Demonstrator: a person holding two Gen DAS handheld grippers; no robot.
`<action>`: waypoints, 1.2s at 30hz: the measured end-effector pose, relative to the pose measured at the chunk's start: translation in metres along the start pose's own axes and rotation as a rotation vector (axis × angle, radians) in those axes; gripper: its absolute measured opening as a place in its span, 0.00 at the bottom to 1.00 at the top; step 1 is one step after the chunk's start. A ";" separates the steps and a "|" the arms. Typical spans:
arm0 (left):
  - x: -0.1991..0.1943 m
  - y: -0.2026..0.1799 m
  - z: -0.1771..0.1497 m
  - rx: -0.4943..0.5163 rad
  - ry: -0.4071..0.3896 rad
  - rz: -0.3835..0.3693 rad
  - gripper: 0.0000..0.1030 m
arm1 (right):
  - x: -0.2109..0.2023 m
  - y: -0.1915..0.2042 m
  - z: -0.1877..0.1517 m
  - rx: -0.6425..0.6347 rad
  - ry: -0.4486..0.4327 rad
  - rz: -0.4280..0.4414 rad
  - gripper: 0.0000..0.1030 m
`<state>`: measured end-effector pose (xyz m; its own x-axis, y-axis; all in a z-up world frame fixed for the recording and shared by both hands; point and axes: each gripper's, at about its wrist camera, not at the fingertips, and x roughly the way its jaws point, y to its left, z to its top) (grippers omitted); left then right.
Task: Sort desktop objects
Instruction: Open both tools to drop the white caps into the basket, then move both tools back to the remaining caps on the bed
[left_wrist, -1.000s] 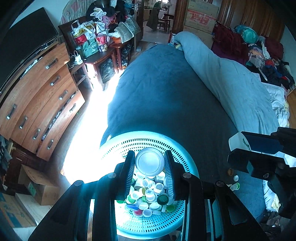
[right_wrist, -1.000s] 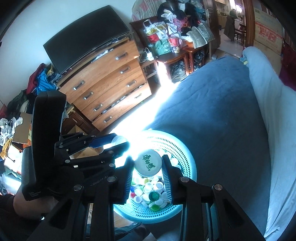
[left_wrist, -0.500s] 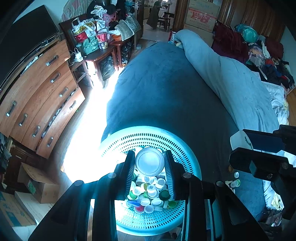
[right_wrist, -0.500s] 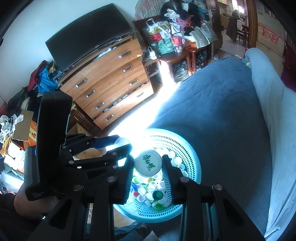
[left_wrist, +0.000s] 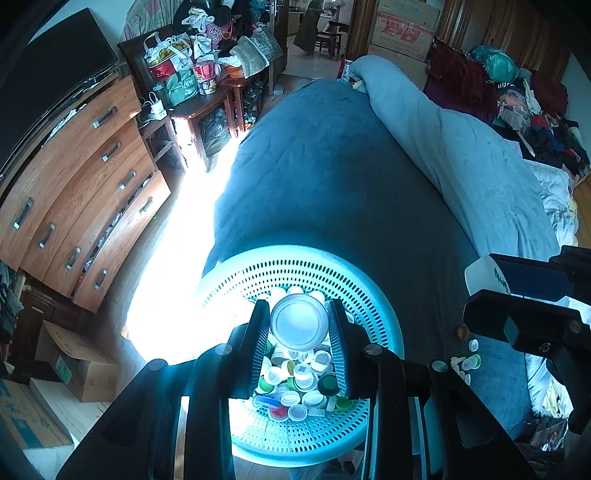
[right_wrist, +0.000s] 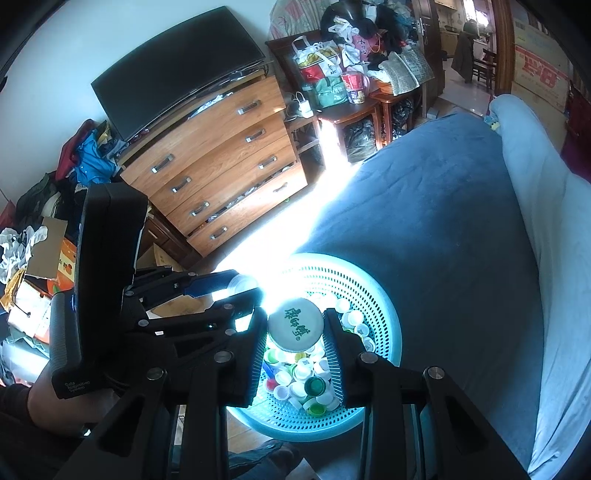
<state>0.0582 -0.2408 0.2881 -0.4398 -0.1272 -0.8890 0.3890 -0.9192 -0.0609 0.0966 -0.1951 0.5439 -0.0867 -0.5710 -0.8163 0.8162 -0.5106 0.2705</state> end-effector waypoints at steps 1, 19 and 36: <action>0.000 0.000 0.000 -0.001 0.002 0.001 0.26 | 0.000 0.000 0.000 0.002 0.001 0.001 0.33; 0.010 0.000 0.003 -0.008 0.019 0.034 0.61 | 0.001 -0.016 -0.002 0.029 -0.023 0.010 0.62; 0.140 -0.271 -0.073 0.511 0.110 -0.329 0.62 | -0.072 -0.248 -0.220 0.577 -0.046 -0.257 0.67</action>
<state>-0.0494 0.0177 0.1470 -0.3741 0.2072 -0.9040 -0.2019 -0.9695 -0.1387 0.0255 0.1140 0.4235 -0.2741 -0.4047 -0.8724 0.3276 -0.8922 0.3110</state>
